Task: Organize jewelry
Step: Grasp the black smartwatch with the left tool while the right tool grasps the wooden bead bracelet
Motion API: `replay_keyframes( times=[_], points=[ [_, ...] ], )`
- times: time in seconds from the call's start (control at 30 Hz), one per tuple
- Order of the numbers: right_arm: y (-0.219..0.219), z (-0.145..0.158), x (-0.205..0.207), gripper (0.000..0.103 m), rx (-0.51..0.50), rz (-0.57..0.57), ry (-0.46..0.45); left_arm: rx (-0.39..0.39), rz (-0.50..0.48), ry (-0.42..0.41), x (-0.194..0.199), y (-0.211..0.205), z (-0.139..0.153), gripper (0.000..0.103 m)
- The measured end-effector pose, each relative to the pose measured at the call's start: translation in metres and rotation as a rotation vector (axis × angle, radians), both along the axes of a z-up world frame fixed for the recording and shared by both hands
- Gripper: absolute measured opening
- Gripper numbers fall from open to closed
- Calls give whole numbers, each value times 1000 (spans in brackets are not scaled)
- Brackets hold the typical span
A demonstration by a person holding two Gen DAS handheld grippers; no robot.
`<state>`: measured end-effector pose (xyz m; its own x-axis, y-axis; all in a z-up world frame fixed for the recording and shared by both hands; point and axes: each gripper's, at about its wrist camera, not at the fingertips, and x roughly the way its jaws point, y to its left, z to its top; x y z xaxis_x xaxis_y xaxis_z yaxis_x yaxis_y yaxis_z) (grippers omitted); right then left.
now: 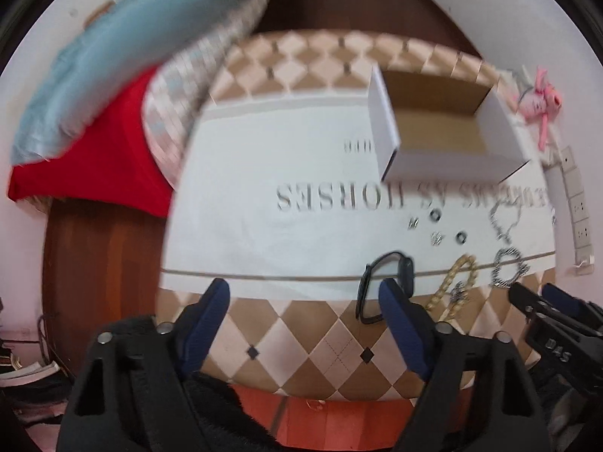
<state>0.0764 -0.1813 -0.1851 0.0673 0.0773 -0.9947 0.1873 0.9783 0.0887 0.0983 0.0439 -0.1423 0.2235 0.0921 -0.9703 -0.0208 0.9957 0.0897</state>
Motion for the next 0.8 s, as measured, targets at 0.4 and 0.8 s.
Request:
replay_keyframes(
  times=[0.4,0.8],
  points=[
    [47,-68,6,55,-4,45,75,-48,-23,133,11,-2,-68,74],
    [59,-72,4,16,-123,170,82,-56,-104,164,27,-25,-103,61]
  ],
)
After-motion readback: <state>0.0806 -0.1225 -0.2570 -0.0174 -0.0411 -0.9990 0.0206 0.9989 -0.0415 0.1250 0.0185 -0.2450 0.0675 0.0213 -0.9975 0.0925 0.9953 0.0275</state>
